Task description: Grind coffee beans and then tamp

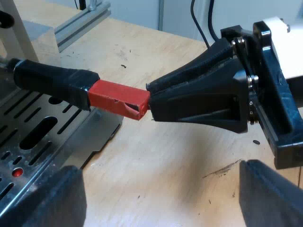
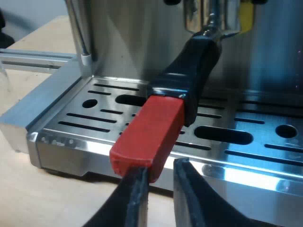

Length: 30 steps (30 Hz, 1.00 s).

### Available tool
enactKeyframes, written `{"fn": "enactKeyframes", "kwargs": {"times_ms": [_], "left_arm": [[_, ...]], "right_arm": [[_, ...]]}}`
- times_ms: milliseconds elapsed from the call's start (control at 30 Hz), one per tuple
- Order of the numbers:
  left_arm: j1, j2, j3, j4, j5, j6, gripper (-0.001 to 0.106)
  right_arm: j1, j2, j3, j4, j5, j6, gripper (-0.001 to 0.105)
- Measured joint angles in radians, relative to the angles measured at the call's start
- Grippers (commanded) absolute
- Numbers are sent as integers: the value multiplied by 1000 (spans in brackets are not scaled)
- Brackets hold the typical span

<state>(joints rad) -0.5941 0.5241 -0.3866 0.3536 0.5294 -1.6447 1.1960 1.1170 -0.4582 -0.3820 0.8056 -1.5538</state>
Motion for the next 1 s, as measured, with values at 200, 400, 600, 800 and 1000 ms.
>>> {"fn": "enactKeyframes", "kwargs": {"times_ms": [200,400,600,800,1000], "left_arm": [[0,0,0,0,0,0,68],[0,0,0,0,0,0,68],[0,0,0,0,0,0,68],[0,0,0,0,0,0,68],[0,0,0,0,0,0,68]], "right_arm": [[1,0,5,12,47,-2,15],[1,0,5,16,54,-2,15],[13,0,5,19,52,-2,15],[97,-19,-8,126,201,10,15],[145,-22,-8,168,253,58,15]]}}
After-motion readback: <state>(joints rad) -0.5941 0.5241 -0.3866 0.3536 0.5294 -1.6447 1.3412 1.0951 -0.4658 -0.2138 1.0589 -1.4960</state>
